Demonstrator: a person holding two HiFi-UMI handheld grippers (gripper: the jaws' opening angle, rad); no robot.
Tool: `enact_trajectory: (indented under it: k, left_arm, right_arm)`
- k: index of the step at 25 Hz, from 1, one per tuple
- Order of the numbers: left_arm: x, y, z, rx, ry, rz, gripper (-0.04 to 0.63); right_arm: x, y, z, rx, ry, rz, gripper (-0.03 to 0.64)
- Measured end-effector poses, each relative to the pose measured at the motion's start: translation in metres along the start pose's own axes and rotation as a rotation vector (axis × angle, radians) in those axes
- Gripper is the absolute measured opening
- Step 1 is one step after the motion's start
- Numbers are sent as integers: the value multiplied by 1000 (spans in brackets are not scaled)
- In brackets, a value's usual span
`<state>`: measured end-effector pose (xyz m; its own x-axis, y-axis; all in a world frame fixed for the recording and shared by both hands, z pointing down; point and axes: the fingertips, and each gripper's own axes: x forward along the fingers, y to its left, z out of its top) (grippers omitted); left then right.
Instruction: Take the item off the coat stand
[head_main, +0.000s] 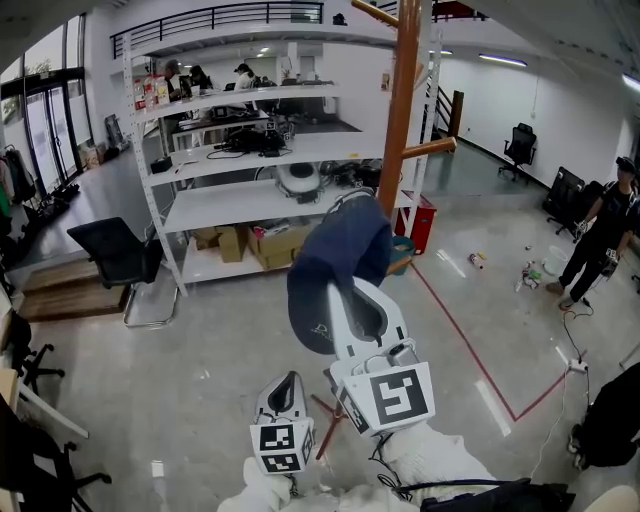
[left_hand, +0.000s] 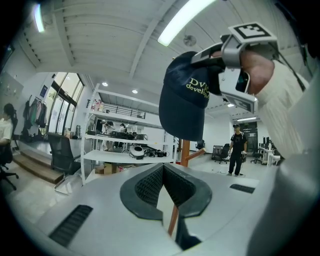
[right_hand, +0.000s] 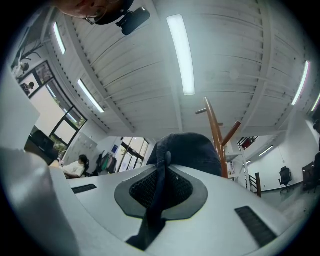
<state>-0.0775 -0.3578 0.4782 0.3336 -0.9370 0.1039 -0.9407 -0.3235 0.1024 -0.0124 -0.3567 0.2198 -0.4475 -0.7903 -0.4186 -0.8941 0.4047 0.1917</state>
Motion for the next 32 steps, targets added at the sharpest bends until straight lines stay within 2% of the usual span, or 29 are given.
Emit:
enact_trajectory:
  k: [13,22,32]
  left_arm:
    - [-4,8,-5,-3,13,33,0]
    - [-17,18,-7,-7,23,86,0]
    - [-23,33,6,2,2,146,0]
  right_arm:
    - [2,19,-1,38,-13,73,20]
    - [-4,36,-38,100,76,129,20]
    - [-15,37,-91,163,203,126,20]
